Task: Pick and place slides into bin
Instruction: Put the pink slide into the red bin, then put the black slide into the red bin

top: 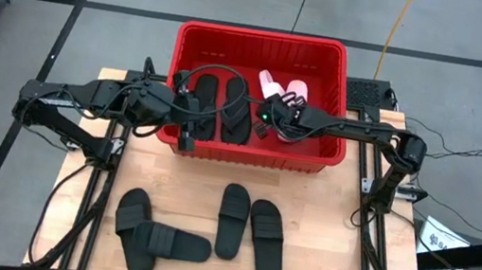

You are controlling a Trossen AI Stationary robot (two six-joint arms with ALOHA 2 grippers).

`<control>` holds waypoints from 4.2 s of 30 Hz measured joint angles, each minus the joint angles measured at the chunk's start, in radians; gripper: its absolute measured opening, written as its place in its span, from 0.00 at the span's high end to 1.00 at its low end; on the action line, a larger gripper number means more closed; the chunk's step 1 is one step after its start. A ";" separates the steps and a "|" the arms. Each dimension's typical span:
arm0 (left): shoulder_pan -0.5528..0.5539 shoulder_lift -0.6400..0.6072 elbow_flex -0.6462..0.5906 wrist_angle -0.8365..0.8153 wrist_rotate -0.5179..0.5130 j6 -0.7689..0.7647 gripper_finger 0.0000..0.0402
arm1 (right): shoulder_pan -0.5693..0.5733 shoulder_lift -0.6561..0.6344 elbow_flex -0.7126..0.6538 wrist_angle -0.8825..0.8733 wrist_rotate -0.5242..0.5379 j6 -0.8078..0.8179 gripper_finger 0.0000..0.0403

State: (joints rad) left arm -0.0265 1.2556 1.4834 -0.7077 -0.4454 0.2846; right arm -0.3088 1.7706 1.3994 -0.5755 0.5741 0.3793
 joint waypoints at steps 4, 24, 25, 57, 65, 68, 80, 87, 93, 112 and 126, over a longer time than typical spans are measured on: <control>0.000 0.000 0.000 -0.001 0.000 0.017 0.71 | 0.024 0.000 0.000 -0.005 0.001 0.030 0.94; 0.000 0.000 0.000 -0.008 0.000 0.061 0.71 | 0.069 0.000 0.000 -0.134 0.165 0.130 0.95; 0.000 0.000 0.000 -0.008 0.000 0.061 0.71 | 0.069 0.000 0.000 -0.134 0.154 0.132 0.94; 0.000 0.000 0.000 -0.007 0.000 0.087 0.71 | 0.041 0.000 0.000 -0.086 -0.132 0.101 0.49; 0.000 0.000 0.000 -0.008 0.000 0.087 0.71 | 0.018 -0.056 0.000 -0.051 -0.146 0.047 0.51; 0.000 0.000 0.000 -0.018 -0.004 0.081 0.71 | 0.007 -0.105 0.000 -0.037 -0.183 0.017 0.52; 0.037 0.000 0.000 -0.145 -0.004 -0.118 0.71 | 0.033 -0.347 0.000 -0.032 -0.186 -0.178 0.70; 0.001 0.000 0.000 -0.395 0.059 -0.449 0.71 | 0.081 -0.462 0.000 -0.036 -0.185 -0.336 0.98; -0.074 0.000 0.000 -0.551 0.171 -0.814 0.71 | 0.119 -0.524 0.000 -0.062 -0.185 -0.432 0.98; -0.635 0.014 -0.050 -0.566 0.129 -1.803 0.71 | 0.221 -0.586 0.000 -0.185 -0.195 -0.603 1.00; -0.868 0.014 -0.396 -0.146 0.129 -2.183 0.71 | 0.222 -0.587 0.000 -0.142 -0.292 -0.598 1.00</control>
State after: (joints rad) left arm -0.8942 1.2697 1.0873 -0.8536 -0.3161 -1.8981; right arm -0.0868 1.1835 1.3998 -0.7176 0.2825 -0.2188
